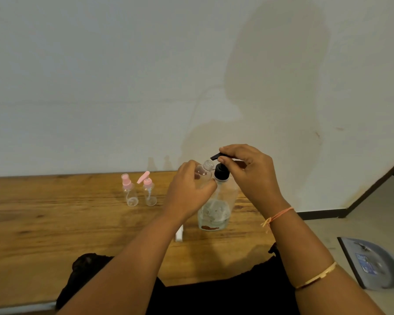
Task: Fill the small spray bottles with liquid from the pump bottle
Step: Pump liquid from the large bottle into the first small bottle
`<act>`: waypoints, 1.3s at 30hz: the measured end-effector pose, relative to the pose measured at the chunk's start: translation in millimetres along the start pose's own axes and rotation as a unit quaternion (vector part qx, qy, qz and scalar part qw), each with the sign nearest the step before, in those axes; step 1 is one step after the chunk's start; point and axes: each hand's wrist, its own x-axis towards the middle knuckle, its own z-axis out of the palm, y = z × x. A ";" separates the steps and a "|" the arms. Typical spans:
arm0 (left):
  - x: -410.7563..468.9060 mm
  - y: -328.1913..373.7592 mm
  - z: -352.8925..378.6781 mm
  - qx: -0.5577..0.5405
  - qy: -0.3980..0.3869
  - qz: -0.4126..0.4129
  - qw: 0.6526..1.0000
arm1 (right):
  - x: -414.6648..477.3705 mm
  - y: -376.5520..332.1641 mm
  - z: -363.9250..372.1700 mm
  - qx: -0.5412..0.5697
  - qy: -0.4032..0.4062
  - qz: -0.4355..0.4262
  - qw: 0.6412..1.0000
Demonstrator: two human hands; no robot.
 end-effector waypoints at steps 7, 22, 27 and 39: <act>1.6 3.2 -7.4 0.036 0.013 0.073 0.997 | -1.9 0.1 1.0 -0.023 0.011 -0.019 0.999; 5.4 -0.5 -34.1 -0.060 0.030 0.065 0.996 | -18.8 -7.1 19.5 -0.103 0.051 -0.049 0.992; 9.1 -5.2 -35.1 -0.015 0.023 0.072 0.997 | -21.4 -8.0 27.1 -0.109 0.064 -0.041 0.991; 4.5 -5.6 -47.5 -0.076 0.027 0.119 0.990 | -16.5 -18.0 27.9 -0.003 0.079 0.020 0.997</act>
